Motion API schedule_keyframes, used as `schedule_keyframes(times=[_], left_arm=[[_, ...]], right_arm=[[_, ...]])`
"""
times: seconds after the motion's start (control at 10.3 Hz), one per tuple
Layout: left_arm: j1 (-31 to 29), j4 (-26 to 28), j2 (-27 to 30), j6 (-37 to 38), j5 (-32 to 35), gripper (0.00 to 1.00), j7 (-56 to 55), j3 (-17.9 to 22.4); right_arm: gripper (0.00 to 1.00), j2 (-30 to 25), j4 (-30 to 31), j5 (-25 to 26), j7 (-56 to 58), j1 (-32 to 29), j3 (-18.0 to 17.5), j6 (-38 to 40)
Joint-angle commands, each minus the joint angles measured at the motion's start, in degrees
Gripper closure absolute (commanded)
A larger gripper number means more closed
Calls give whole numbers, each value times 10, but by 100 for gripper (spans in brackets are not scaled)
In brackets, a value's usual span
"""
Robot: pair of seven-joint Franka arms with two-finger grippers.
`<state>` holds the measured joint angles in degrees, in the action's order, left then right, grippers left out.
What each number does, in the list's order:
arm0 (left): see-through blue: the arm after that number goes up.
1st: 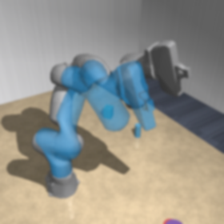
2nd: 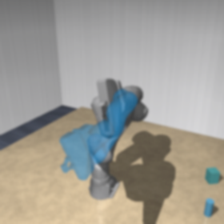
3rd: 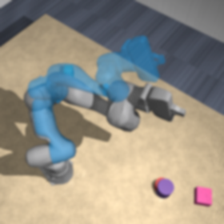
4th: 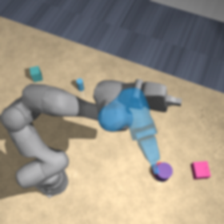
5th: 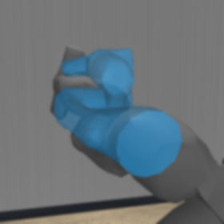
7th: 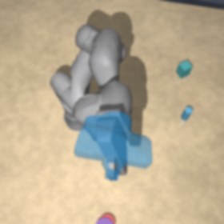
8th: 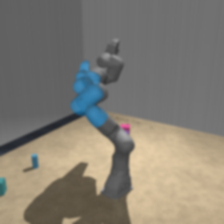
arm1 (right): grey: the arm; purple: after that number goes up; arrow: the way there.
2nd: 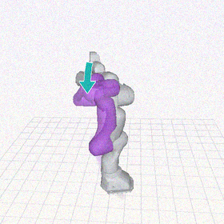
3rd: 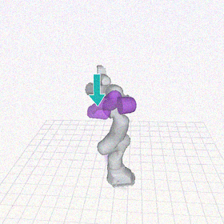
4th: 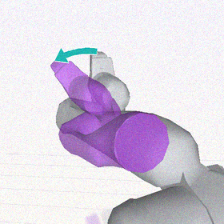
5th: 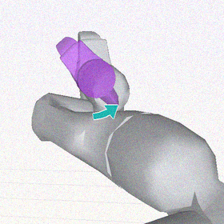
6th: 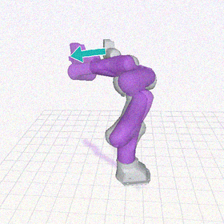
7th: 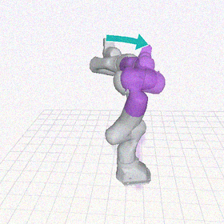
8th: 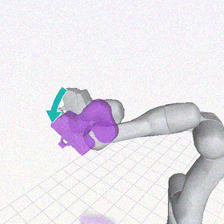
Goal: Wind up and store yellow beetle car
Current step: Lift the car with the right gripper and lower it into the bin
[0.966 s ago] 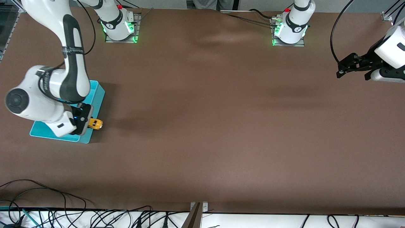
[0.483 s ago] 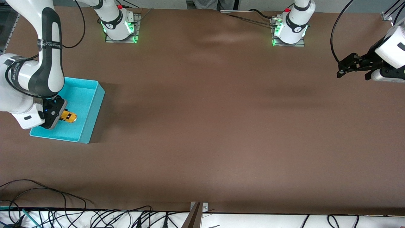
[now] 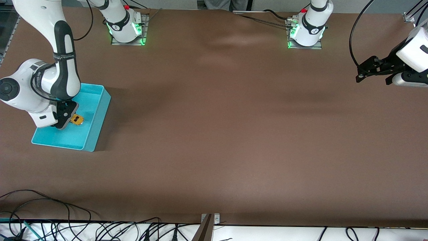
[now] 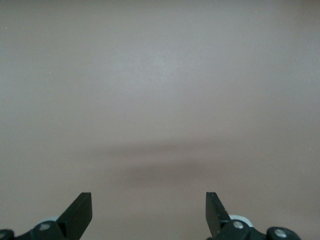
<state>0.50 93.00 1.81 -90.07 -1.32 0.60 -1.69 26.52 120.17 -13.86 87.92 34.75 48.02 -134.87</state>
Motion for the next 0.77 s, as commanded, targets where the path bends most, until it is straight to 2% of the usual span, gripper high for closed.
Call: schedule_keyframes(times=[0.0, 0.19, 0.48, 0.68], left_arm=[[-4, -16, -7, 7, -11, 0, -2, -2], [-4, -16, -7, 7, -11, 0, -2, -2], [-4, -16, -7, 7, -11, 0, -2, -2], [-4, -16, -7, 7, -11, 0, -2, -2]], right_arm=[[100, -12, 32, -2, 15, 7, 1, -27], [100, -11, 41, -10, 42, 7, 0, -38], [100, 6, 48, -92, 122, 4, 0, -38], [100, 11, 48, -106, 133, 4, -1, -40]])
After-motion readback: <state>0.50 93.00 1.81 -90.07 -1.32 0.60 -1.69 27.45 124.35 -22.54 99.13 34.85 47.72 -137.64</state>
